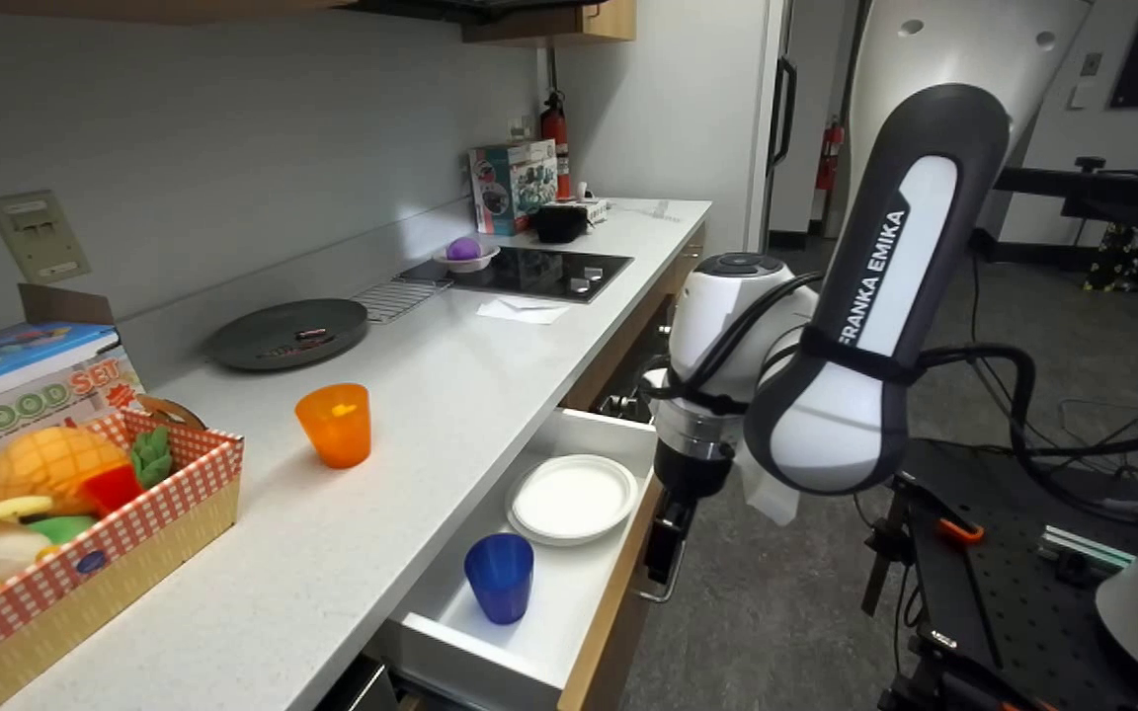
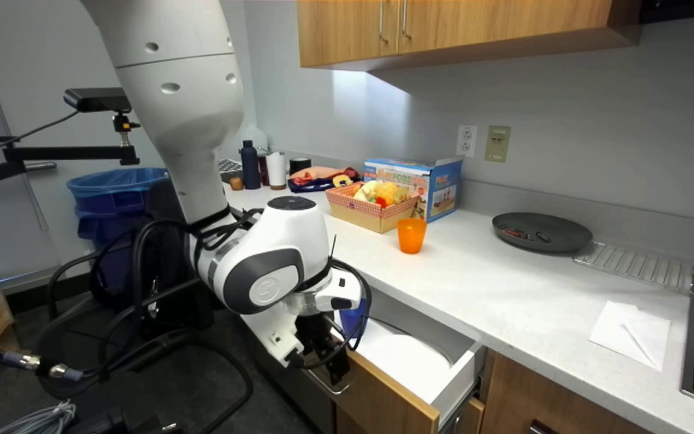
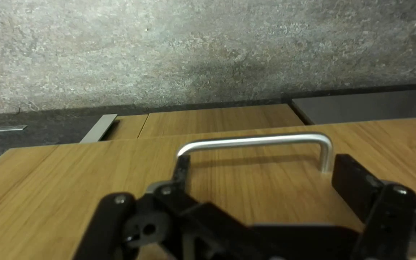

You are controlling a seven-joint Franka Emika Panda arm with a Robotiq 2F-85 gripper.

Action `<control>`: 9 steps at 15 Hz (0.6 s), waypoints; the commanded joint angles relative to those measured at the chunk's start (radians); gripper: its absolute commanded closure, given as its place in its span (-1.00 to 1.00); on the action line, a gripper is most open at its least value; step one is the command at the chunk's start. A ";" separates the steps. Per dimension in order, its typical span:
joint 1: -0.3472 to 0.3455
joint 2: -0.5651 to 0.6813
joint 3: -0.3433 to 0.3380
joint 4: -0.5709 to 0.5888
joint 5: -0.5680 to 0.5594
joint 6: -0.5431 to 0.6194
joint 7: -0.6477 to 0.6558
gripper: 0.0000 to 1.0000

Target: Close the open drawer

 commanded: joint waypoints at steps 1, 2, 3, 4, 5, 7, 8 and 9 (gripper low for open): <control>0.033 0.071 -0.029 0.092 -0.012 0.021 0.049 -1.00; 0.034 0.083 -0.030 0.107 -0.011 0.025 0.051 -1.00; 0.035 0.096 -0.031 0.126 -0.010 0.025 0.054 -1.00; 0.035 0.112 -0.034 0.147 -0.011 0.035 0.056 -1.00; 0.035 0.126 -0.037 0.166 -0.012 0.040 0.055 -1.00; 0.036 0.155 -0.043 0.210 -0.011 0.050 0.055 -1.00; 0.035 0.168 -0.043 0.233 -0.010 0.052 0.054 -1.00; 0.033 0.183 -0.043 0.256 -0.009 0.055 0.054 -1.00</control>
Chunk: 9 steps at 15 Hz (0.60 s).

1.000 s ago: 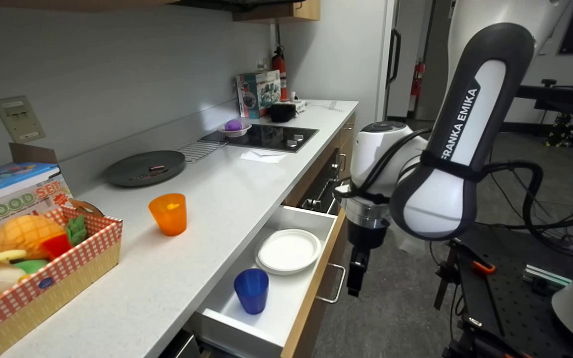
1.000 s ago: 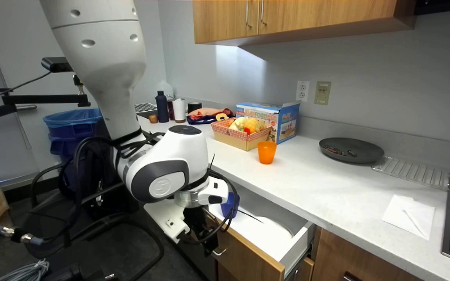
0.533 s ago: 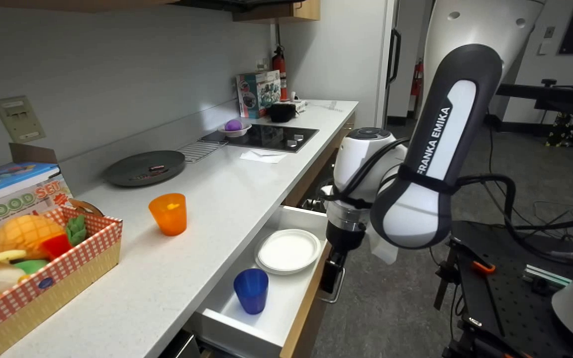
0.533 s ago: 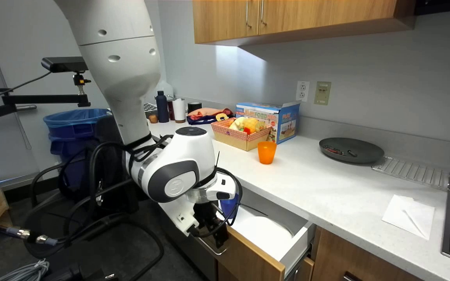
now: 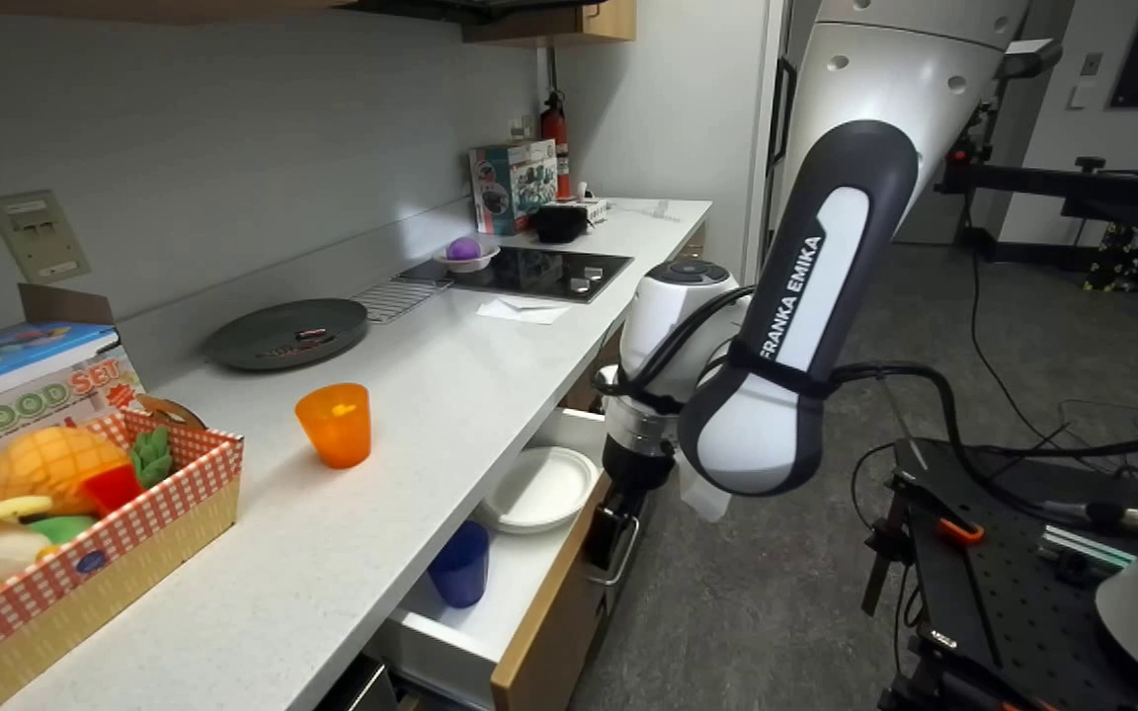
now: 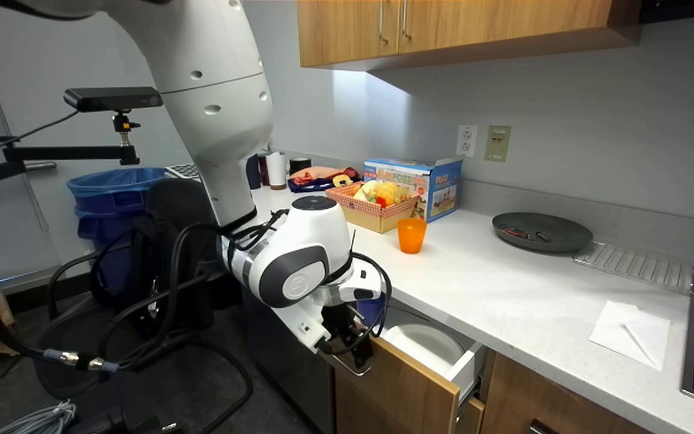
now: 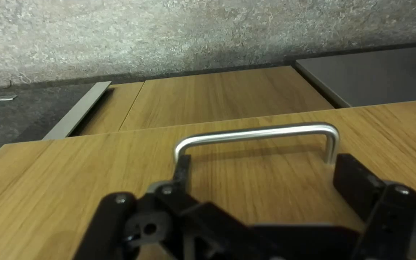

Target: Close the open drawer

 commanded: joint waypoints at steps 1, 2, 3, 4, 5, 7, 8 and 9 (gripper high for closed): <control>0.019 0.086 -0.022 0.116 -0.008 0.039 0.030 -1.00; 0.021 0.099 -0.021 0.138 -0.006 0.041 0.032 -1.00; 0.025 0.111 -0.022 0.160 -0.006 0.041 0.034 -1.00; 0.025 0.125 -0.018 0.184 -0.002 0.048 0.038 -1.00; 0.030 0.138 -0.018 0.203 0.002 0.061 0.045 -1.00; 0.032 0.164 -0.009 0.239 0.011 0.104 0.057 -1.00; 0.035 0.178 -0.007 0.255 0.015 0.129 0.062 -1.00; 0.037 0.191 -0.005 0.271 0.018 0.154 0.066 -1.00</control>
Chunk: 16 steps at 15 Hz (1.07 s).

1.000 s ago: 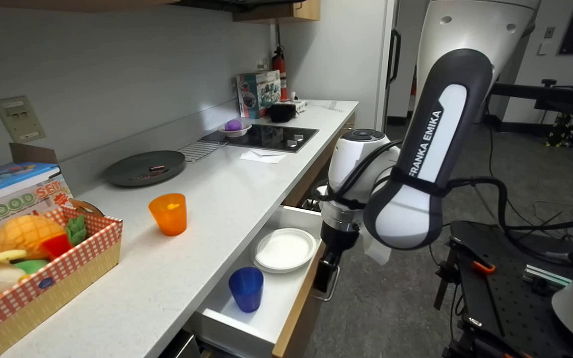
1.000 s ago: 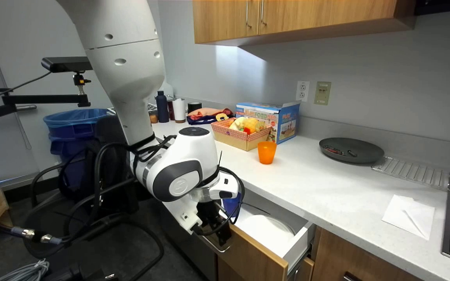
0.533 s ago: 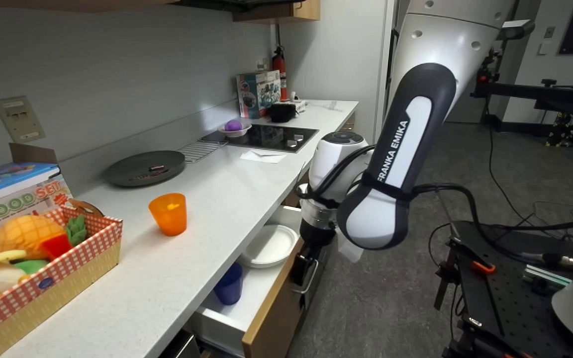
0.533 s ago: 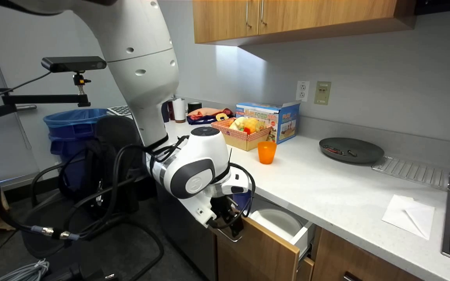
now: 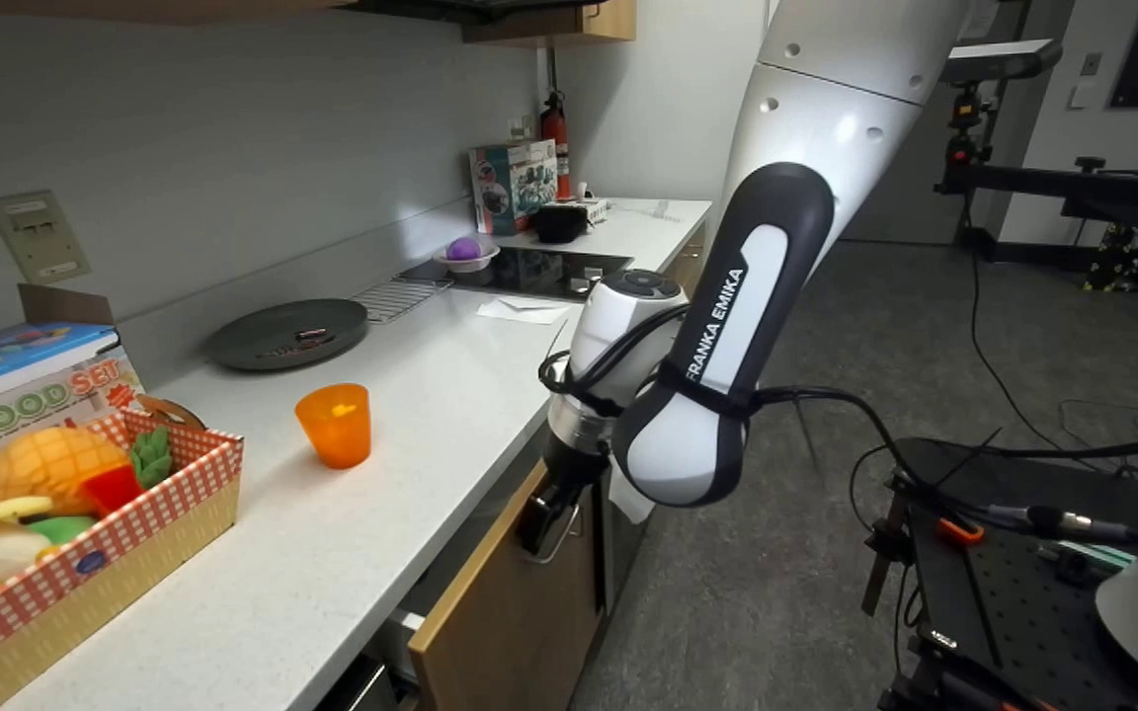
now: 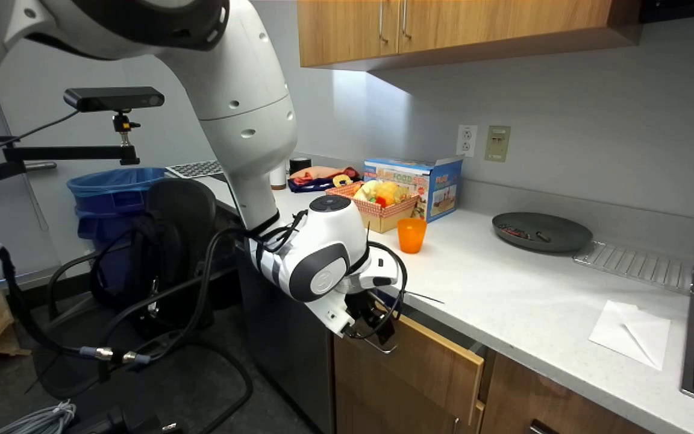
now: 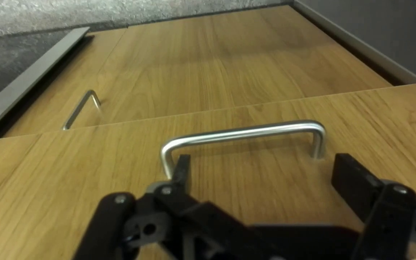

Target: Close the open drawer

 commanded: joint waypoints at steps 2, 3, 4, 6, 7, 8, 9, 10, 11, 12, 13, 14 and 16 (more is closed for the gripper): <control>0.033 0.092 0.001 0.112 0.029 0.129 0.045 -1.00; 0.042 0.103 -0.002 0.123 0.035 0.157 0.051 -1.00; 0.050 0.113 -0.005 0.132 0.042 0.186 0.055 -1.00; 0.063 0.129 -0.004 0.145 0.055 0.233 0.056 -1.00; 0.069 0.135 -0.005 0.149 0.061 0.252 0.053 -1.00; 0.073 0.139 -0.005 0.147 0.067 0.261 0.051 -1.00; 0.076 0.141 -0.004 0.144 0.073 0.272 0.049 -1.00; 0.078 0.143 -0.002 0.141 0.076 0.279 0.046 -1.00; 0.081 0.143 -0.003 0.139 0.077 0.283 0.043 -1.00; 0.078 0.139 0.003 0.133 0.073 0.273 0.038 -1.00; 0.086 0.132 -0.005 0.124 0.074 0.258 0.033 -1.00; 0.084 0.120 -0.001 0.113 0.070 0.238 0.031 -1.00; 0.085 0.078 -0.001 0.074 0.064 0.179 0.025 -1.00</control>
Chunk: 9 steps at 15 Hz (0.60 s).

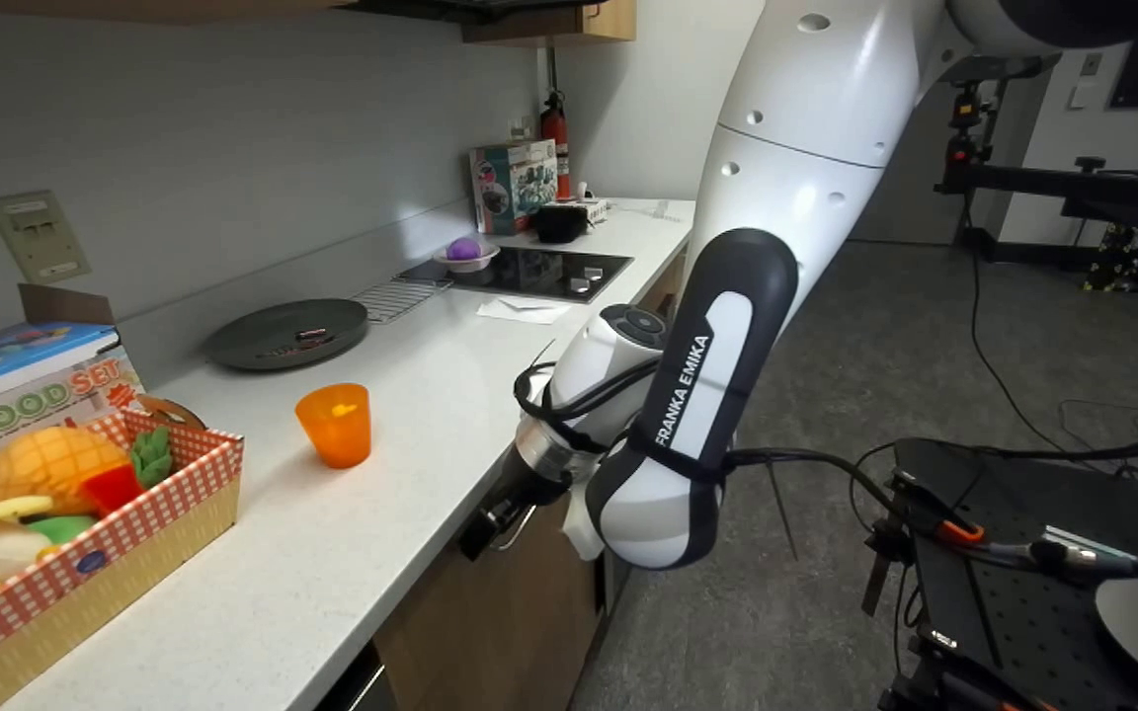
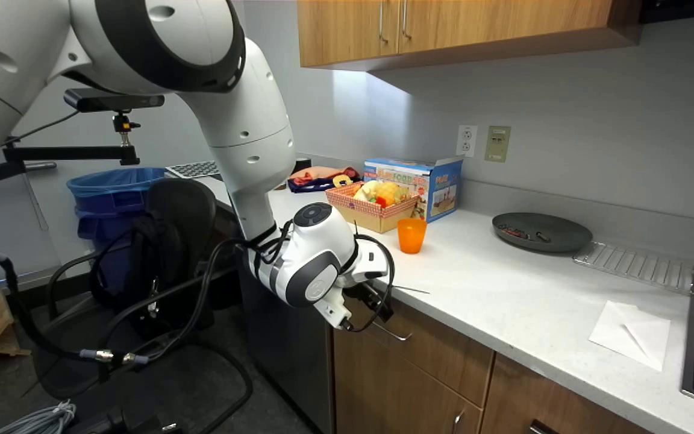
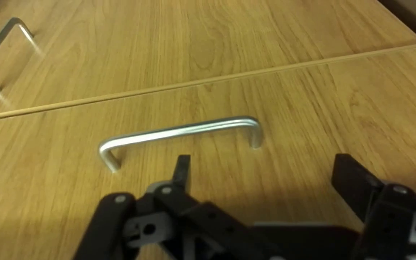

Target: Close the open drawer

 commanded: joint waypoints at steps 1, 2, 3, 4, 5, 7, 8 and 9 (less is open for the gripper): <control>0.019 -0.067 -0.011 -0.051 0.006 -0.086 -0.020 -1.00; 0.025 -0.090 -0.019 -0.071 0.006 -0.115 -0.021 -1.00; 0.023 -0.122 -0.023 -0.099 0.001 -0.148 -0.024 -1.00; 0.028 -0.148 -0.031 -0.120 -0.002 -0.176 -0.025 -1.00; 0.028 -0.184 -0.038 -0.151 -0.009 -0.203 -0.027 -1.00; 0.031 -0.262 -0.050 -0.210 -0.025 -0.252 -0.029 -1.00; 0.028 -0.307 -0.050 -0.242 -0.033 -0.277 -0.030 -1.00; 0.025 -0.356 -0.048 -0.278 -0.041 -0.295 -0.029 -1.00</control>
